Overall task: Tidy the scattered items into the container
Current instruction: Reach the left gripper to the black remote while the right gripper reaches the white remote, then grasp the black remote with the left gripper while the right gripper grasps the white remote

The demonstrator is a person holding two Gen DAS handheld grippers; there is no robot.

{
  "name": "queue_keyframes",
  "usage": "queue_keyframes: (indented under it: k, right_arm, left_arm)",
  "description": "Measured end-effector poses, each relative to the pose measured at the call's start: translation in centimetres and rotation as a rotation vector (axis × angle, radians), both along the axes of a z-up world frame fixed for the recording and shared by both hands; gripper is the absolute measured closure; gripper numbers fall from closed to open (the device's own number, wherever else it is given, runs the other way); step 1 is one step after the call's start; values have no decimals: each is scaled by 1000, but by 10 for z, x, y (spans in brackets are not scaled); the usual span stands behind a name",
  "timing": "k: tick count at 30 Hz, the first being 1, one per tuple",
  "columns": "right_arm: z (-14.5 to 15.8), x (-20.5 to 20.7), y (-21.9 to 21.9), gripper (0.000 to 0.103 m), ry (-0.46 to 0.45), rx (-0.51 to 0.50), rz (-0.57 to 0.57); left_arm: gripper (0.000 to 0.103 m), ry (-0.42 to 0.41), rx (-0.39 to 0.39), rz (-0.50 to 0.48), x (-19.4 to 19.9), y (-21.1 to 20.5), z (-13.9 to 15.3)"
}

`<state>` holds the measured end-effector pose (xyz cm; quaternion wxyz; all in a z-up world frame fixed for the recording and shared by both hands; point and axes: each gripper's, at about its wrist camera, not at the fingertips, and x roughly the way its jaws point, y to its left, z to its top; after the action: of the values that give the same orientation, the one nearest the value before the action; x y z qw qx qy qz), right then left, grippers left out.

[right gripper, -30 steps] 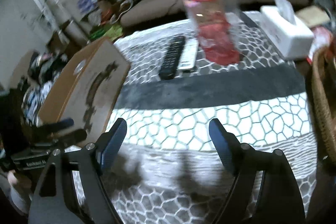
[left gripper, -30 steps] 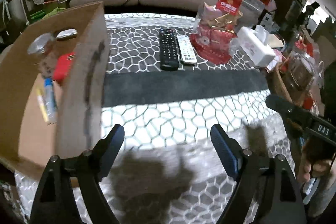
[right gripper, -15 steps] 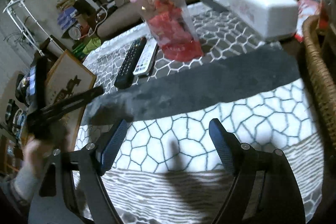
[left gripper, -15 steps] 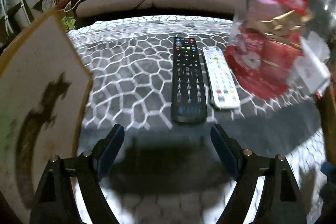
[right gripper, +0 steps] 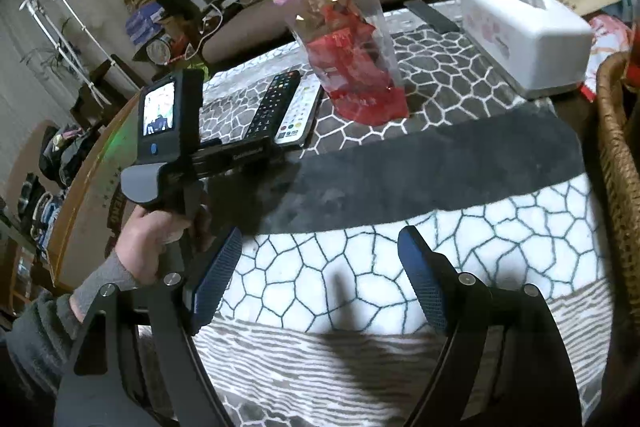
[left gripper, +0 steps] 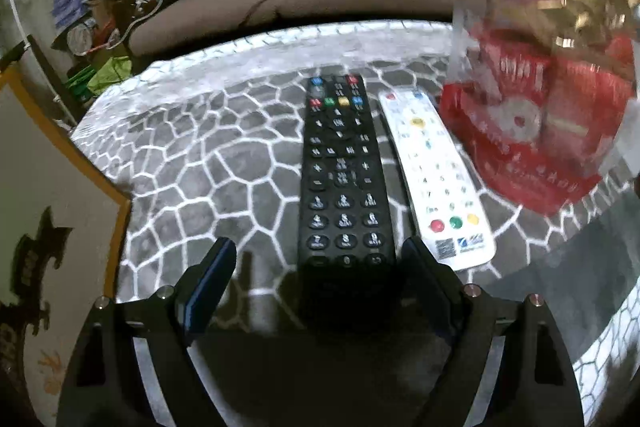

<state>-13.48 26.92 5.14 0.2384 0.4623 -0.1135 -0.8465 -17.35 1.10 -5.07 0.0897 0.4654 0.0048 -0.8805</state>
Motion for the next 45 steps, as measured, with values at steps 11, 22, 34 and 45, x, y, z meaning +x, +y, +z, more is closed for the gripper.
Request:
queue_keyframes:
  k: [11,22,34,45]
  right_arm:
    - [-4,-3,0,24,-18,6,3]
    - [-5,-1,-8,24,25,50,5]
    - [-1,-22,-77,24,61,137,66]
    - [-48,-148,-163,33,-31,289,11]
  left_arm:
    - [54,-34,91,11,-1,1,-2]
    - [54,-53,101,13,92,-4,-2]
    - [54,-92,160,-37,229,-7,-5]
    - [54,-63,195,-30,247,-9,-6]
